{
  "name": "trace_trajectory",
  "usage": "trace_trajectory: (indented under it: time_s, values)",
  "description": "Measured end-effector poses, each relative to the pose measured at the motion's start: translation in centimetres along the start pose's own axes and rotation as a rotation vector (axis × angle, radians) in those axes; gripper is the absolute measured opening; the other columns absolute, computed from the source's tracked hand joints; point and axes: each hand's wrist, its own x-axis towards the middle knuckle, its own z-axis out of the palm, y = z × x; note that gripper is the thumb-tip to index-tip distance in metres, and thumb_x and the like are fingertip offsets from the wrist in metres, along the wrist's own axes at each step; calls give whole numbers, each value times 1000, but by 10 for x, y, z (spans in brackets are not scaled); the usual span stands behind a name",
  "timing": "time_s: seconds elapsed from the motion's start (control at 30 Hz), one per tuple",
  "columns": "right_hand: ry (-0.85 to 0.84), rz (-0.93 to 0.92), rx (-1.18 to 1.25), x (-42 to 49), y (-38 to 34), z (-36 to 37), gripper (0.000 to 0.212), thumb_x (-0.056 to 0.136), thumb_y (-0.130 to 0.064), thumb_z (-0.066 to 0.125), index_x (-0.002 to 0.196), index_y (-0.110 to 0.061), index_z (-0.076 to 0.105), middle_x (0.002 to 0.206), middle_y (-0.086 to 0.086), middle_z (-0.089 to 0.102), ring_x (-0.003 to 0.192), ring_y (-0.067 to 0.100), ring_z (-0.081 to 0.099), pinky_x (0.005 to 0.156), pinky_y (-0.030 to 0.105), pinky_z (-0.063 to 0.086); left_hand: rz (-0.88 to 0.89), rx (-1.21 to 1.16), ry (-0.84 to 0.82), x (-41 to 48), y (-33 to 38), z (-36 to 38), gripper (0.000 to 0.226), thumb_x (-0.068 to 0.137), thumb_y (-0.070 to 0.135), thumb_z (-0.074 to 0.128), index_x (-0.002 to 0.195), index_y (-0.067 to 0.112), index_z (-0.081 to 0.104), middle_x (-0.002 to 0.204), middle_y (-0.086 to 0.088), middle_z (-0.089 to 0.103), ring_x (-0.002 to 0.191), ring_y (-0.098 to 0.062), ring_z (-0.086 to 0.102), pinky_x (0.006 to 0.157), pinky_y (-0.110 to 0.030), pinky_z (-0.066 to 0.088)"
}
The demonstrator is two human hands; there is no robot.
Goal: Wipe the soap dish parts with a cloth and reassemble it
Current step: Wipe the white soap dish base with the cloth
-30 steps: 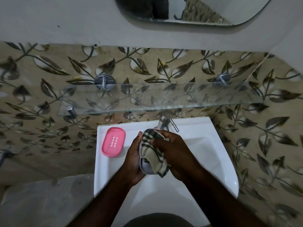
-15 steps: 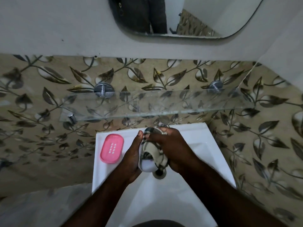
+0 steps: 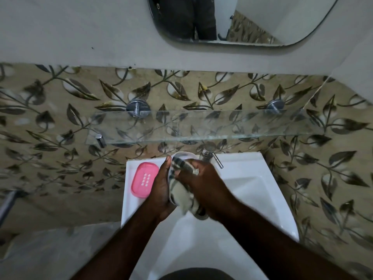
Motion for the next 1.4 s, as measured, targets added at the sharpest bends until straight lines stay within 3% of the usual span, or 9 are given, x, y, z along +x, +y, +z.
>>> trace_trajectory:
  time_s: [0.13, 0.37, 0.5, 0.6, 0.77, 1.03, 1.17, 1.3, 1.4]
  values:
    - [-239, 79, -235, -16, 14, -2, 19, 82, -22, 69, 73, -6, 65, 60, 7, 63, 51, 18, 57, 48, 30, 44, -28, -12, 14, -5, 7, -11, 70, 78, 64, 52, 113, 6, 71, 115, -24, 65, 101, -33, 63, 90, -40, 52]
    - [24, -34, 63, 14, -11, 1, 5, 85, -11, 67, 82, -10, 72, 80, 13, 73, 71, 21, 67, 69, 43, 55, 39, -119, 0, 2, -5, 3, 57, 85, 55, 48, 108, 8, 71, 108, -16, 69, 101, -29, 66, 81, -40, 56]
    - [-180, -77, -340, 0, 4, 1, 19, 83, -14, 67, 63, -14, 64, 56, -2, 66, 48, 3, 60, 46, 22, 46, 27, -45, 89, 5, 9, -5, 67, 81, 62, 48, 115, 8, 70, 116, -22, 67, 108, -34, 64, 96, -44, 50]
    - [-263, -49, -541, 2, 5, 0, 22, 77, -10, 68, 58, -15, 60, 55, 0, 61, 51, 8, 55, 54, 34, 50, 30, -20, 106, 4, 10, -10, 68, 85, 61, 45, 125, 9, 63, 125, -24, 62, 114, -36, 61, 101, -45, 46]
    - [-46, -39, -71, 16, -9, -1, 13, 83, -10, 68, 70, -11, 67, 67, 7, 66, 61, 14, 60, 59, 33, 48, 69, -73, 51, 1, -6, -3, 56, 85, 57, 49, 108, 11, 72, 107, -15, 71, 101, -27, 67, 91, -40, 51]
    - [-150, -115, -726, -11, 21, 7, 15, 79, -17, 65, 66, -21, 59, 70, 1, 67, 69, 19, 63, 64, 34, 49, 40, -106, 159, 5, -14, -12, 89, 70, 74, 50, 122, 2, 64, 113, -21, 67, 101, -32, 66, 90, -41, 55]
    - [55, -118, -445, -1, 2, 8, 18, 79, -15, 68, 63, -13, 60, 66, 9, 66, 67, 26, 65, 66, 43, 52, 77, -117, 114, 5, -22, 1, 63, 77, 68, 52, 72, 8, 72, 74, -11, 70, 76, -20, 70, 75, -28, 57]
    - [-13, -146, -665, -19, 12, 13, 11, 80, -29, 55, 75, -22, 61, 76, 3, 71, 76, 23, 66, 72, 38, 53, 122, -66, 224, 9, -7, 1, 79, 86, 69, 41, 125, 3, 61, 115, -25, 65, 108, -38, 62, 95, -45, 50]
    - [-82, -164, -773, -19, 17, 8, 7, 83, -25, 60, 83, -19, 64, 81, 3, 71, 80, 23, 66, 72, 36, 52, 115, -125, 187, 9, -6, -1, 81, 85, 69, 39, 133, 5, 55, 107, -19, 67, 94, -34, 64, 79, -40, 56]
